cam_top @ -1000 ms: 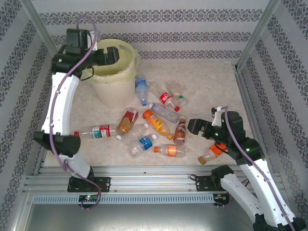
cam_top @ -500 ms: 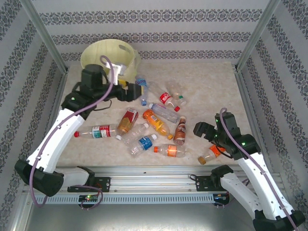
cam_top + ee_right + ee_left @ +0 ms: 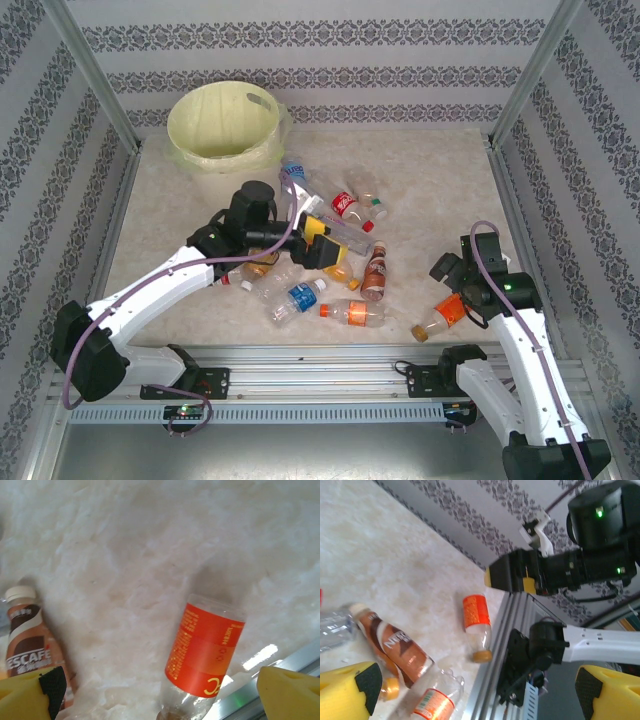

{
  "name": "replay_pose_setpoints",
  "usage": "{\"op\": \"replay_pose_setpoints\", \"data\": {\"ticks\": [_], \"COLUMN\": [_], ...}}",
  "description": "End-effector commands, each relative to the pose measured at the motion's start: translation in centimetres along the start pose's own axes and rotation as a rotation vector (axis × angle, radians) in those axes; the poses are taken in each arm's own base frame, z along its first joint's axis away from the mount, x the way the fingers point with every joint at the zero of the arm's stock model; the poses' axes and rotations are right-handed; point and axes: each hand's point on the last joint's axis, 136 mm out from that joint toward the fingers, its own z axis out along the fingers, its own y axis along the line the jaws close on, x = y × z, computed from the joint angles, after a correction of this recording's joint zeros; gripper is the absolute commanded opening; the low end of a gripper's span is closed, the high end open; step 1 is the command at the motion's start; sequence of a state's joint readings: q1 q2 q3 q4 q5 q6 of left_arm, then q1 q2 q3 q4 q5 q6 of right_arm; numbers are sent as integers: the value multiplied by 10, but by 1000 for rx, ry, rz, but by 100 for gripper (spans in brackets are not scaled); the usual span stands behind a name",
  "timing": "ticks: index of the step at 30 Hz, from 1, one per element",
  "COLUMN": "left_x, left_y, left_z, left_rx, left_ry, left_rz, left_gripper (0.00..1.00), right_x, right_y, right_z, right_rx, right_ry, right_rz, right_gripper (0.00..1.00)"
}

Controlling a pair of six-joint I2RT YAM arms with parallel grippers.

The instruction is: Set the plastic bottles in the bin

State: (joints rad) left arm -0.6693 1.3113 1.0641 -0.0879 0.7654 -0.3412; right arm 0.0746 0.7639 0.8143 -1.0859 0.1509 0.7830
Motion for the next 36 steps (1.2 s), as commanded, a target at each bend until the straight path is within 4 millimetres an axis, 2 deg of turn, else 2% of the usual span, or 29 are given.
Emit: {"op": "replay_pose_setpoints", "data": {"ticks": [1, 7, 16, 27, 36], "left_x": [1, 16, 20, 24, 26], "left_y": [-18, -13, -15, -12, -8], "left_z": [13, 24, 22, 20, 22], "left_rx": [62, 10, -23, -52, -65], "left_ry": [7, 39, 76, 100, 108], "left_rz": [53, 36, 85, 121, 126], "left_gripper": [100, 100, 100, 100, 100], "right_x": [8, 12, 20, 39, 43], "right_y": [-6, -18, -31, -28, -23], "right_z": [17, 38, 59, 85, 97], "right_rx": [23, 80, 147, 114, 95], "right_ry": [53, 86, 124, 186, 205], "right_rz": [39, 84, 127, 151, 158], "right_gripper": [98, 98, 96, 94, 89]}}
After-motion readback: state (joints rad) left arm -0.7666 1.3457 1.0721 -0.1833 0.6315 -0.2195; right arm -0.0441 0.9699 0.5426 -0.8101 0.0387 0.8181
